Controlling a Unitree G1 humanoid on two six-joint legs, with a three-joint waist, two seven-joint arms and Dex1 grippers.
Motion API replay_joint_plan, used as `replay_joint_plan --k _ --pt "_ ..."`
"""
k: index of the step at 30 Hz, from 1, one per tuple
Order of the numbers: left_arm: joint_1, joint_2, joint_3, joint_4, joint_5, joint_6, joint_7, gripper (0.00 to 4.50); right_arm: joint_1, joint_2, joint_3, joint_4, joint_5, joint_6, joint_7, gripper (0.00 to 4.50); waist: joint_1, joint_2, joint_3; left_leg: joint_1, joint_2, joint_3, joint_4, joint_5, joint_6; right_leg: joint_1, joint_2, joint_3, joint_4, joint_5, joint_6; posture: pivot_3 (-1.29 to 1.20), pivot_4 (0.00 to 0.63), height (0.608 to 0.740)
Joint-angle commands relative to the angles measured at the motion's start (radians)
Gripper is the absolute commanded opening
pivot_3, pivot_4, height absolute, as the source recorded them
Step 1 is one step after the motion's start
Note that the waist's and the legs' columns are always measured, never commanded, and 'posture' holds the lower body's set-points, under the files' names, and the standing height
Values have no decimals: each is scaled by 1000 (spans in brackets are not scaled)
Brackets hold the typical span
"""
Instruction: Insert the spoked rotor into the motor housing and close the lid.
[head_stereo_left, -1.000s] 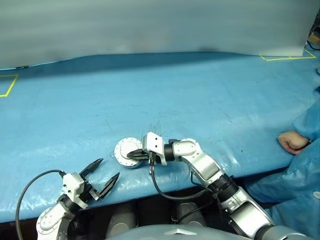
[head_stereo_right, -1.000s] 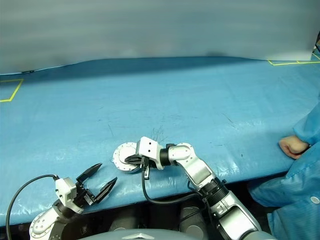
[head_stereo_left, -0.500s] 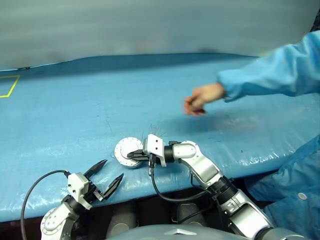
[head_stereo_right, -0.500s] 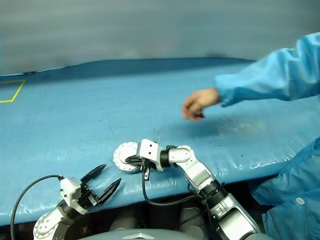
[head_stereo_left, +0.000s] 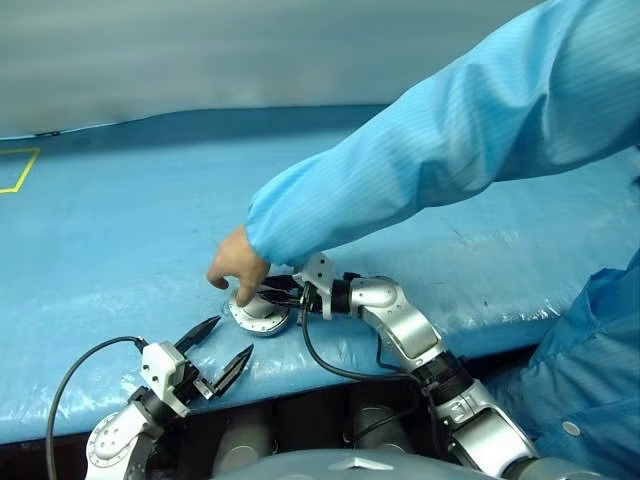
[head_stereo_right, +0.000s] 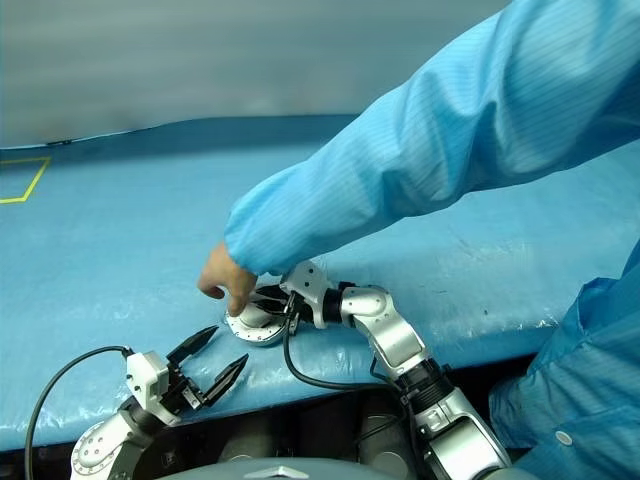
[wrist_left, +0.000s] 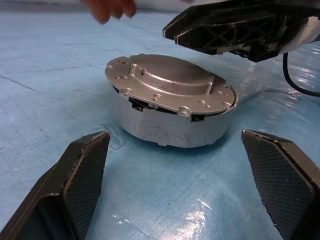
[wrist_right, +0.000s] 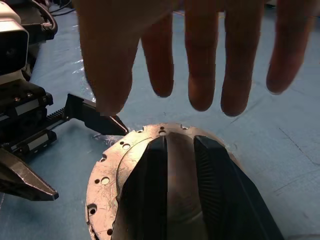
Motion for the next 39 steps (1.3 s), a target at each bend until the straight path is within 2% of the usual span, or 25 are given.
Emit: replay_joint_plan --k 1,8,15,29,39 --pt "8 2 0 -43 -2 2 5 4500 -17 10 -27 -24 6 -20 -19 941 0 0 0 0 0 0 0 0 0 0 0 0 0 0 0 0 150 740" --pt "4 4 -1 -39 1 1 7 4500 -56 29 -111 50 -33 -69 -163 941 0 0 0 0 0 0 0 0 0 0 0 0 0 0 0 0 150 740" --pt "0 2 -4 -38 4 1 10 4500 -98 16 -196 109 -40 -94 -237 941 -1 0 0 -2 0 1 0 0 0 1 1 1 0 0 0 0 150 740" --pt "-11 4 -3 -13 6 -6 7 4500 -72 -10 -279 88 33 -45 -213 941 -2 0 0 -2 0 2 0 0 0 1 1 3 1 0 0 0 150 740" --pt "-20 6 2 11 6 -14 -4 4500 -46 -19 -292 64 60 -10 -205 941 -2 0 0 -1 0 3 0 0 0 1 1 3 1 0 0 0 150 740"
